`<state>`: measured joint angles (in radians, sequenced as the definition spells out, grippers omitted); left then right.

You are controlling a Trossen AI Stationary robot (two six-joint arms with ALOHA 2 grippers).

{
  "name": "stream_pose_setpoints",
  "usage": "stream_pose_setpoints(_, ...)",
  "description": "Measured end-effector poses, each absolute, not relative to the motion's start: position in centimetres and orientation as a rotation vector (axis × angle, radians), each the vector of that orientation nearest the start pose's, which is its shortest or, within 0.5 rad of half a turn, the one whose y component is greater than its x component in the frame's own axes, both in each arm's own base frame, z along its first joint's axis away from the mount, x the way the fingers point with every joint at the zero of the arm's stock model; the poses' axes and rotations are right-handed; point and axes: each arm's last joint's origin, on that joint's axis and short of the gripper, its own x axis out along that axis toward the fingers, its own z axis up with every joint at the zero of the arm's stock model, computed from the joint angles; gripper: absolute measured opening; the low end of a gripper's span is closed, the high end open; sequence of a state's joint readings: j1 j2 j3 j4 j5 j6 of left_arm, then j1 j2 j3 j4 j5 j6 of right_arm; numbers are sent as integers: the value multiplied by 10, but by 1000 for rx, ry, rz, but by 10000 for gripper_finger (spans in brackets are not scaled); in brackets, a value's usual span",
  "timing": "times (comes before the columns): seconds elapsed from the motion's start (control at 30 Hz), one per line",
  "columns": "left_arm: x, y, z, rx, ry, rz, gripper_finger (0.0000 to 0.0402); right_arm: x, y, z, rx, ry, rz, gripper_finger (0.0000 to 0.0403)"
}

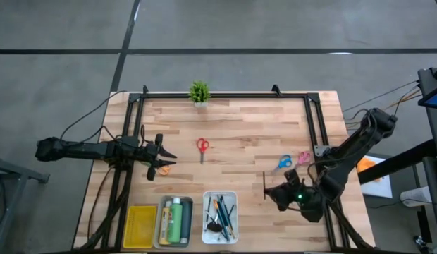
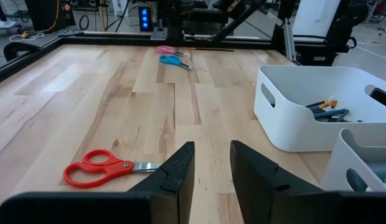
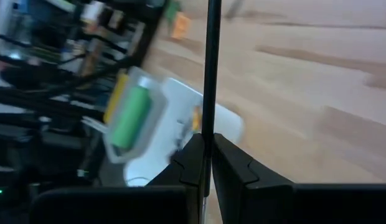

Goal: Pick & Place Paint Supplies
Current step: Put the black paint brush into the white bin

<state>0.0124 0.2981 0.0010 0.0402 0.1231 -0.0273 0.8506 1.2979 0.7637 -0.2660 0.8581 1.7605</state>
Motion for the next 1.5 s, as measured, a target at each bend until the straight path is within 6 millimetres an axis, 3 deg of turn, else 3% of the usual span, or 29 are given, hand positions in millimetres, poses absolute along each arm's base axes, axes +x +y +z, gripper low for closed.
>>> stream_pose_setpoints(0.33, 113, -2, 142, -45, 258, -107, 104, 238, 184, 210, 1063, 255, -263, 17)
stream_pose_setpoints(0.8, 113, -2, 142, -45, 258, -107, 104, 321, 201, 184, 1046, 506, -142, 17)
stream_pose_setpoints(1.07, 113, -2, 142, -45, 258, -107, 104, 337, 206, 180, 972, 709, -231, 17)
stream_pose_setpoints(1.5, 113, -2, 142, -45, 258, -107, 104, 342, 194, 179, 983, 819, -253, 30)
